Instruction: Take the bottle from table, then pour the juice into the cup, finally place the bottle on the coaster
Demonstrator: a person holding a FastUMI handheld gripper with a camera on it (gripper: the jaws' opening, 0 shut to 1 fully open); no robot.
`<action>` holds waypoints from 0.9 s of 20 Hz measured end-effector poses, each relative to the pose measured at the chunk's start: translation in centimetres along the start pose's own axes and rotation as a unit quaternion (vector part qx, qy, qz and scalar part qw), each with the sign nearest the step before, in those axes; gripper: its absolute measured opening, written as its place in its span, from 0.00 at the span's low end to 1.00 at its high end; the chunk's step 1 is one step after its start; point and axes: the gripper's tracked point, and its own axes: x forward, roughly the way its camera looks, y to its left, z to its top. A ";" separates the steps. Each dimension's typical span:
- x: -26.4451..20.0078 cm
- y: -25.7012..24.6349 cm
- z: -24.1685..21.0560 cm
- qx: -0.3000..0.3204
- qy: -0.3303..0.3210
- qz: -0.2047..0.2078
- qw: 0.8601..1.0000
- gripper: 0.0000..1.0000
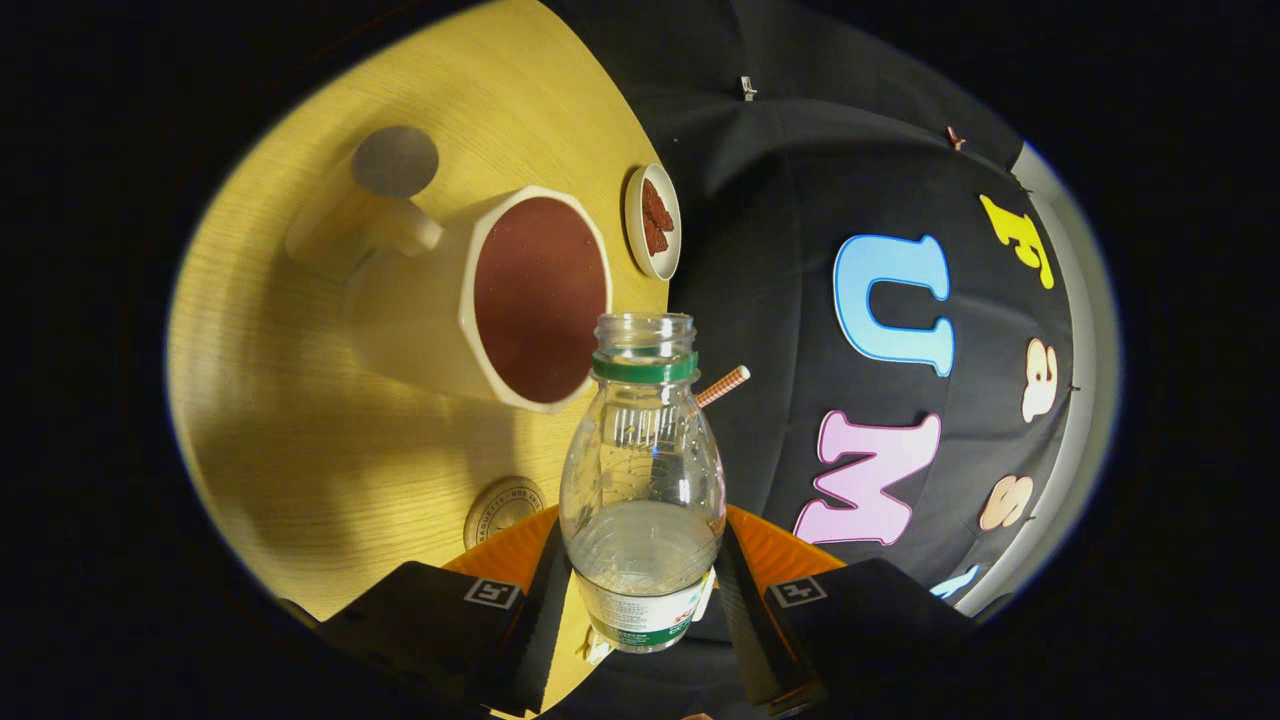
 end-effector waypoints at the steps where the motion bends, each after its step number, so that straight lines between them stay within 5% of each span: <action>1: 0.0 0.0 0.0 -0.003 0.002 0.001 1.000 0.75; 18: 0.6 -1.6 0.4 -0.095 -0.020 -0.007 0.995 0.74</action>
